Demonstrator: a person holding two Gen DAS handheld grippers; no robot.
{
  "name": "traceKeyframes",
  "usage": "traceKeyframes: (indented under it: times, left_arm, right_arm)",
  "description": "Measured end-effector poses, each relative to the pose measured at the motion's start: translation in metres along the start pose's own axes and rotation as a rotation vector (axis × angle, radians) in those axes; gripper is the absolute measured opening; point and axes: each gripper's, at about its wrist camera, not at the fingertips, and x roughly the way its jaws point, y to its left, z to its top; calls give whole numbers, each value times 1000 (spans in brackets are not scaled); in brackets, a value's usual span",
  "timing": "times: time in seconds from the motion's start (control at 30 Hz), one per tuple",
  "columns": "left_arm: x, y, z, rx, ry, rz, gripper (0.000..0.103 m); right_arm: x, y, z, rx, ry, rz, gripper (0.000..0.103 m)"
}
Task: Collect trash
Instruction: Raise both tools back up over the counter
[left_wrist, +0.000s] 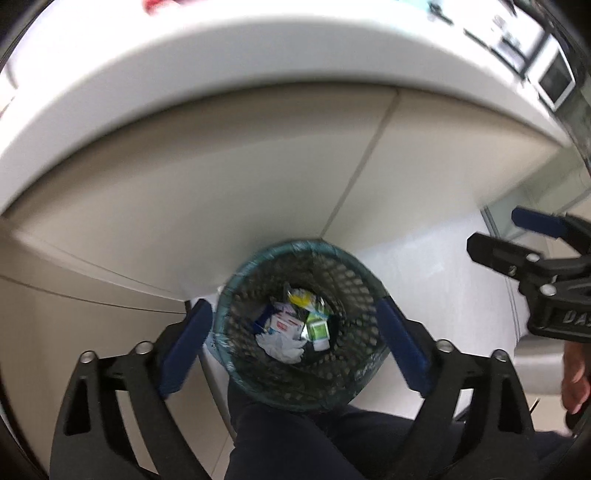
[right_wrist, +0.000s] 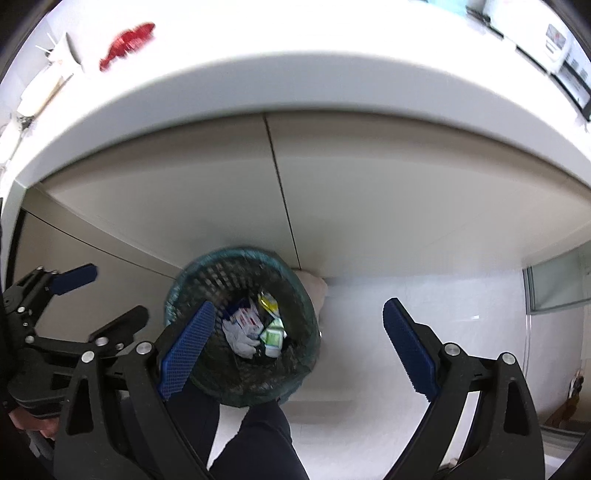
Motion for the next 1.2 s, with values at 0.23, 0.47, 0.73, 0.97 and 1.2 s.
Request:
traceKeyframes:
  times: [0.23, 0.47, 0.73, 0.97, 1.2]
  left_arm:
    - [-60, 31, 31, -83, -73, 22, 97]
    - [-99, 73, 71, -163, -104, 68, 97]
    - [-127, 116, 113, -215, -154, 104, 97]
    - [-132, 152, 160, -226, -156, 113, 97]
    - [-116, 181, 213, -211, -137, 106, 97]
  right_arm:
    - [-45, 23, 38, -32, -82, 31, 89]
    - [-82, 53, 85, -71, -138, 68, 89]
    - [-102, 91, 141, -121, -164, 78, 89]
    - [-94, 116, 189, -118, -149, 67, 89]
    - [-72, 135, 226, -88, -99, 51, 87]
